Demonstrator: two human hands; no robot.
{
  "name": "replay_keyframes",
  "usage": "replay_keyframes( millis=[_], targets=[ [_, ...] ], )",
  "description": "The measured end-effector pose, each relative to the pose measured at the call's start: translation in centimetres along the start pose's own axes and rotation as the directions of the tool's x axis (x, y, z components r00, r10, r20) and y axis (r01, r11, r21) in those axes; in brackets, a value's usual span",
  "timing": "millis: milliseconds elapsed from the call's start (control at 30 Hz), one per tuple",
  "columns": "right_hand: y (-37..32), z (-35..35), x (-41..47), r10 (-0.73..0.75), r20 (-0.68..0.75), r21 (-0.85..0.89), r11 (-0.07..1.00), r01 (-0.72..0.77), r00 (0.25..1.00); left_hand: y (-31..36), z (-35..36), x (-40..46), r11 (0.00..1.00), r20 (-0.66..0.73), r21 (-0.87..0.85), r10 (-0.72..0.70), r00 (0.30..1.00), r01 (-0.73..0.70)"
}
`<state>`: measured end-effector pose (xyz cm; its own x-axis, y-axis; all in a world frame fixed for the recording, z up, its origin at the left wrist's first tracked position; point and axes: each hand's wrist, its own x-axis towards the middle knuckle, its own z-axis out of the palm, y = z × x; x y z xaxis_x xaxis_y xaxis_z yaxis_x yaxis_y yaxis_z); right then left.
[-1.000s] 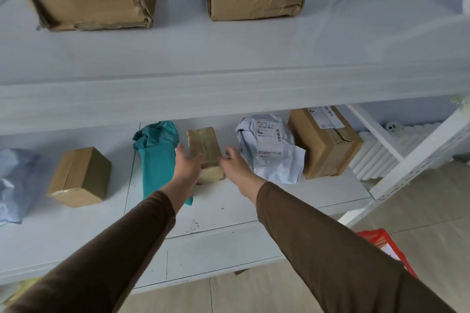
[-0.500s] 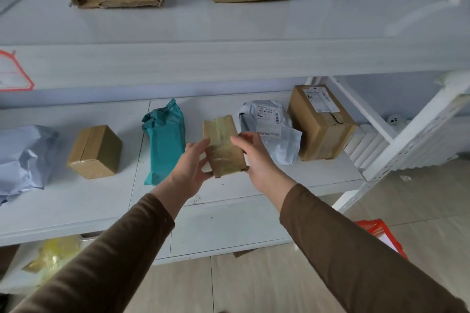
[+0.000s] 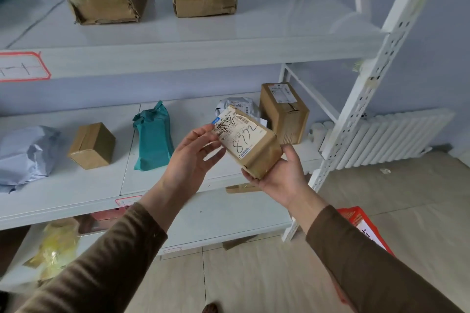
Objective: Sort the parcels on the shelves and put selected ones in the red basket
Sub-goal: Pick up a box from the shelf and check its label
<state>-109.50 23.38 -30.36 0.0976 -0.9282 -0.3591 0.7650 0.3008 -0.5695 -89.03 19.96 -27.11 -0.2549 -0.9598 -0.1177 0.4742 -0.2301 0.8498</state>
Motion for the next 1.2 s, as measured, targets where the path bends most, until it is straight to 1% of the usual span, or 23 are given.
replay_keyframes(
  millis=[100, 200, 267, 300, 333, 367, 433, 500, 533, 567, 600, 633, 700, 800, 867, 933, 1067, 1133, 1200],
  targets=[
    [0.0, -0.3, -1.6, -0.061, -0.025, -0.085, 0.995, 0.058, 0.998, -1.2, 0.7, -1.7, 0.997, 0.005, 0.046, -0.063, 0.998, 0.062],
    [0.4, -0.2, -2.7, -0.205, -0.043, -0.218, 0.957, 0.191, 0.978, -2.4, 1.0, -2.9, 0.992, 0.006, 0.094, -0.083, 0.997, 0.082],
    [0.9, 0.1, -3.8, -0.307, -0.013, -0.342, 0.896, 0.284, 0.952, -2.9, 1.0, -3.5, 0.986, 0.023, 0.121, -0.117, 0.993, 0.113],
    [1.1, 0.5, -4.5, -0.367, 0.018, -0.461, 0.822, 0.333, 0.93, -3.1, 1.0, -3.8, 0.982, 0.034, 0.115, -0.154, 0.988, 0.149],
    [1.4, 0.9, -5.1, -0.424, 0.075, -0.589, 0.711, 0.383, 0.902, -3.3, 1.0, -4.1, 0.977, 0.042, 0.099, -0.196, 0.98, 0.191],
    [1.7, 1.3, -5.7, -0.48, 0.144, -0.699, 0.57, 0.433, 0.865, -3.6, 1.1, -4.3, 0.971, 0.051, 0.075, -0.232, 0.972, 0.227],
    [2.4, 1.9, -6.4, -0.567, 0.284, -0.839, 0.245, 0.487, 0.773, -4.2, 1.2, -4.7, 0.965, 0.061, 0.012, -0.262, 0.963, 0.261],
    [3.2, 2.4, -7.0, -0.606, 0.405, -0.884, -0.068, 0.463, 0.685, -4.9, 1.3, -4.9, 0.963, 0.081, -0.056, -0.26, 0.962, 0.265],
    [3.6, 2.6, -7.4, -0.612, 0.453, -0.88, -0.19, 0.435, 0.648, -5.2, 1.3, -5.0, 0.962, 0.101, -0.077, -0.254, 0.962, 0.262],
    [3.8, 2.7, -7.6, -0.613, 0.494, -0.866, -0.283, 0.412, 0.616, -5.4, 1.4, -5.1, 0.963, 0.115, -0.089, -0.245, 0.963, 0.255],
    [3.9, 2.8, -7.9, -0.612, 0.526, -0.85, -0.344, 0.4, 0.59, -5.4, 1.4, -5.2, 0.965, 0.119, -0.091, -0.236, 0.965, 0.247],
    [3.9, 2.8, -7.9, -0.607, 0.551, -0.834, -0.376, 0.403, 0.573, -5.5, 1.3, -5.2, 0.967, 0.119, -0.085, -0.229, 0.966, 0.239],
    [3.9, 2.4, -7.9, -0.586, 0.597, -0.801, -0.396, 0.449, 0.547, -5.3, 0.9, -5.2, 0.973, 0.129, -0.057, -0.216, 0.968, 0.225],
    [4.2, 0.6, -7.3, -0.564, 0.648, -0.752, -0.367, 0.547, 0.512, -4.9, -0.1, -4.8, 0.979, 0.184, -0.017, -0.196, 0.963, 0.202],
    [4.4, -0.6, -7.0, -0.564, 0.649, -0.747, -0.345, 0.568, 0.511, -4.7, -0.8, -4.5, 0.987, 0.223, 0.044, -0.163, 0.961, 0.157],
    [4.6, -1.6, -6.7, -0.564, 0.629, -0.763, -0.315, 0.564, 0.535, -4.7, -1.1, -4.2, 0.986, 0.259, 0.148, -0.117, 0.959, 0.08],
    [4.4, -2.8, -5.7, -0.549, 0.57, -0.804, -0.22, 0.552, 0.611, -4.6, -1.2, -3.6, 0.955, 0.29, 0.295, -0.056, 0.955, -0.033],
    [4.2, -2.9, -5.4, -0.558, 0.507, -0.838, -0.141, 0.527, 0.657, -4.6, -0.8, -3.0, 0.931, 0.247, 0.36, -0.032, 0.968, -0.061],
    [4.1, -2.5, -5.3, -0.556, 0.427, -0.865, -0.02, 0.502, 0.713, -4.7, 0.1, -2.7, 0.929, 0.129, 0.368, -0.003, 0.992, -0.045]
  ],
)
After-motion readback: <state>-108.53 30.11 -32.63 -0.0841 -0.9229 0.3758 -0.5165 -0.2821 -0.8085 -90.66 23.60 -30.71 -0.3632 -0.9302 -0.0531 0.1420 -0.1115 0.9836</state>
